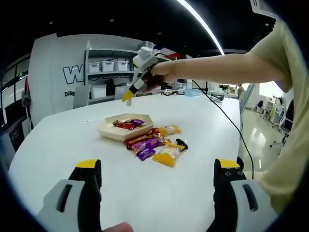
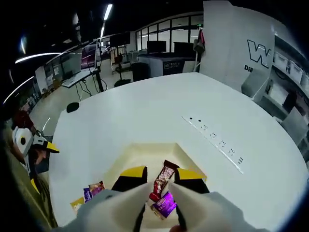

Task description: Place the target food into the container with the food tongs after gripping and lifting it, then release it inside without dropping or visibly crushing the food.

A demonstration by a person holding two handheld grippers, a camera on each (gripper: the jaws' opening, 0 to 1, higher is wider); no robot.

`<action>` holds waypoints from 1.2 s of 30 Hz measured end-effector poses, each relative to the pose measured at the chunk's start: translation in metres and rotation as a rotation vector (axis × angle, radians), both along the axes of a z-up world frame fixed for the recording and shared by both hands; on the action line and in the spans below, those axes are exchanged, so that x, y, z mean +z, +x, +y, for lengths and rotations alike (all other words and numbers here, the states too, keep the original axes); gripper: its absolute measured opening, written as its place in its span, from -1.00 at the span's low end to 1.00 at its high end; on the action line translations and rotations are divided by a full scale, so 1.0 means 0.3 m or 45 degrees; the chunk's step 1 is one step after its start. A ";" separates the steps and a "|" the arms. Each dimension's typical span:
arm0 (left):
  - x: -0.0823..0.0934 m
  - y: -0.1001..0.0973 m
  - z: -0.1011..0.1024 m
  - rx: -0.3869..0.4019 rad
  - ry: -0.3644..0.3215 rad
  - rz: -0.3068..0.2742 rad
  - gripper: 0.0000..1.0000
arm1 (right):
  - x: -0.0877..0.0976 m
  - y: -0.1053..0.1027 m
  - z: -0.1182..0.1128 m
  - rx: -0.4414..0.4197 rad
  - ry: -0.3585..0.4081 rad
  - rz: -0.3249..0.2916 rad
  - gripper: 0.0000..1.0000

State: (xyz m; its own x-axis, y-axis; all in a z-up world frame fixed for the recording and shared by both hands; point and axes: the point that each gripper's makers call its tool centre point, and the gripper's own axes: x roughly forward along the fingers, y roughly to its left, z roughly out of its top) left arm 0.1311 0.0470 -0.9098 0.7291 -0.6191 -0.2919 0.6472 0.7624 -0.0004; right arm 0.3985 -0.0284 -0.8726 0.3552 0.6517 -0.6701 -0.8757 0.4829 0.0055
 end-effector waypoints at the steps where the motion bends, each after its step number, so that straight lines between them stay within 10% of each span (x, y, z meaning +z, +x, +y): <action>1: 0.000 -0.001 -0.001 -0.001 0.001 -0.001 0.88 | 0.001 -0.007 0.005 0.016 0.001 -0.001 -0.66; 36: -0.001 -0.019 -0.032 -0.027 0.010 -0.008 0.87 | -0.025 -0.396 0.062 0.441 0.030 -0.019 -0.63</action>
State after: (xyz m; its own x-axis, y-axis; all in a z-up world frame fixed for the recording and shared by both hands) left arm 0.1255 0.0375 -0.9100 0.7174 -0.6325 -0.2922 0.6634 0.7482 0.0093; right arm 0.2799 -0.0097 -0.8802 0.1197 0.7507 -0.6497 -0.9877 0.1566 -0.0011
